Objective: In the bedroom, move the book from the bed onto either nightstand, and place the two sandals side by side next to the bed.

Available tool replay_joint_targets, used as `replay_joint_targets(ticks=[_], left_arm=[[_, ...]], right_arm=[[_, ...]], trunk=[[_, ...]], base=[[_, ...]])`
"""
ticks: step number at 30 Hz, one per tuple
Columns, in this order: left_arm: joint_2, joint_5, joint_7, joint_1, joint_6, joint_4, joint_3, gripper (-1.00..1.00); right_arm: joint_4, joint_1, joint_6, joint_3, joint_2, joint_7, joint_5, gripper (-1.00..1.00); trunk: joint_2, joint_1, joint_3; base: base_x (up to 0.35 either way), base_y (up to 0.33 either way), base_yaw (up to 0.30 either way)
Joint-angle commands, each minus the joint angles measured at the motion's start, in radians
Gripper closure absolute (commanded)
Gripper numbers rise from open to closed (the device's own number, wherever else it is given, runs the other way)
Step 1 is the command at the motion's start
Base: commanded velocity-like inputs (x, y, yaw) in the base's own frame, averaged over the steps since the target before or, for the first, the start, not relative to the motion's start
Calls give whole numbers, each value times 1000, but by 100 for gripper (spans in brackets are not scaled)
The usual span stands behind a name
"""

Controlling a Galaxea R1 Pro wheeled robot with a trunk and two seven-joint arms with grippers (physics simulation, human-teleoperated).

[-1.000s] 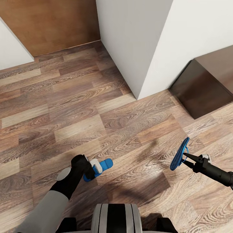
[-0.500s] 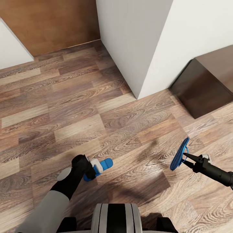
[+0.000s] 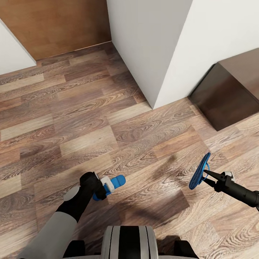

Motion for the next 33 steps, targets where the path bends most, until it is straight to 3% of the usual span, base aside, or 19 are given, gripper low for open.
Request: replay_joint_targets(ticks=[1,33], left_arm=[[0,-7,-7,0,4,-1,-1,-100],[0,-7,-3,0,1,-1,-2,-100]], right_arm=[[0,0,7,1,0,0,-5,100],[-3,0,7,1,0,-1,-5,100]], trunk=[[0,0,-1],[0,0,-1]], base=[[20,0,0],[57,-18,0]])
